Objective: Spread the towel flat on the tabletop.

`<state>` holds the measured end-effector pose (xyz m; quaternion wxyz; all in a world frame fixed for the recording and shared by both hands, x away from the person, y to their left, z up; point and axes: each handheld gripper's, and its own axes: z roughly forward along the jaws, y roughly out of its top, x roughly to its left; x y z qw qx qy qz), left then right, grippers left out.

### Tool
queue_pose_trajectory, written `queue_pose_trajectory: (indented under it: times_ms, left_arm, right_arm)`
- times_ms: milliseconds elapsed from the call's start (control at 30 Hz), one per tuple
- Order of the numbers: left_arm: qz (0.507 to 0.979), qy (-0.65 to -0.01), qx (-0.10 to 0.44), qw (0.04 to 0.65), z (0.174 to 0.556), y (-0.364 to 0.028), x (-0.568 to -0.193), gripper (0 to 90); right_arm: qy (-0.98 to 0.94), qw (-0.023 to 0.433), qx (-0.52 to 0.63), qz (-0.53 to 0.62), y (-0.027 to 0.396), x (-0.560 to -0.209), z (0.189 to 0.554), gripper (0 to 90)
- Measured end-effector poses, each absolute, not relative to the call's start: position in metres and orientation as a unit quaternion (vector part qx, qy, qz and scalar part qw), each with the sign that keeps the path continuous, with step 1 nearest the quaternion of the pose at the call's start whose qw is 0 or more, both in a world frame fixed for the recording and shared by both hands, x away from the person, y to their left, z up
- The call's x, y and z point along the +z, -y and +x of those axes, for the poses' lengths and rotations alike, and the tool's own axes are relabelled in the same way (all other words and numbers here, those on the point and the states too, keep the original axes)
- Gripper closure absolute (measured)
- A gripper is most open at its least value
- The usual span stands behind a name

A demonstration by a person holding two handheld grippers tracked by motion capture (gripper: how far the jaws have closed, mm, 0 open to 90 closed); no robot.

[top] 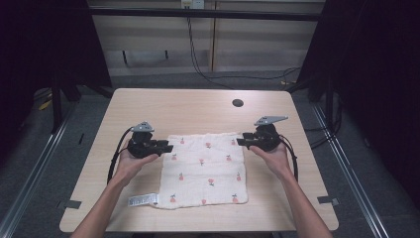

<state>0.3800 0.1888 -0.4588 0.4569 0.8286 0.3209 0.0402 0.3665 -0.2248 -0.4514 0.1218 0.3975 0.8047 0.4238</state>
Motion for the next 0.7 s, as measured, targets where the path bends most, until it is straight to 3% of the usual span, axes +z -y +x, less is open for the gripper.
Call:
queue_pose_trajectory:
  times_ms: [67,367,467,700]
  left_arm:
    - [0.833,-0.310,0.036,0.457,0.374,-0.190,-0.455,68.1]
    - [0.847,-0.298,0.028,0.440,0.336,-0.201,-0.458,65.6]
    - [0.859,-0.292,0.031,0.420,0.326,-0.198,-0.463,65.3]
    - [0.870,-0.261,0.038,0.416,0.312,-0.195,-0.474,54.5]
  right_arm:
    - [-0.814,0.106,0.424,0.381,0.222,-0.450,0.359,64.5]
    - [-0.843,0.075,0.403,0.347,0.216,-0.463,0.317,68.2]
    - [-0.857,0.075,0.385,0.333,0.209,-0.475,0.304,69.1]
    - [-0.875,0.107,0.348,0.318,0.198,-0.491,0.297,62.8]
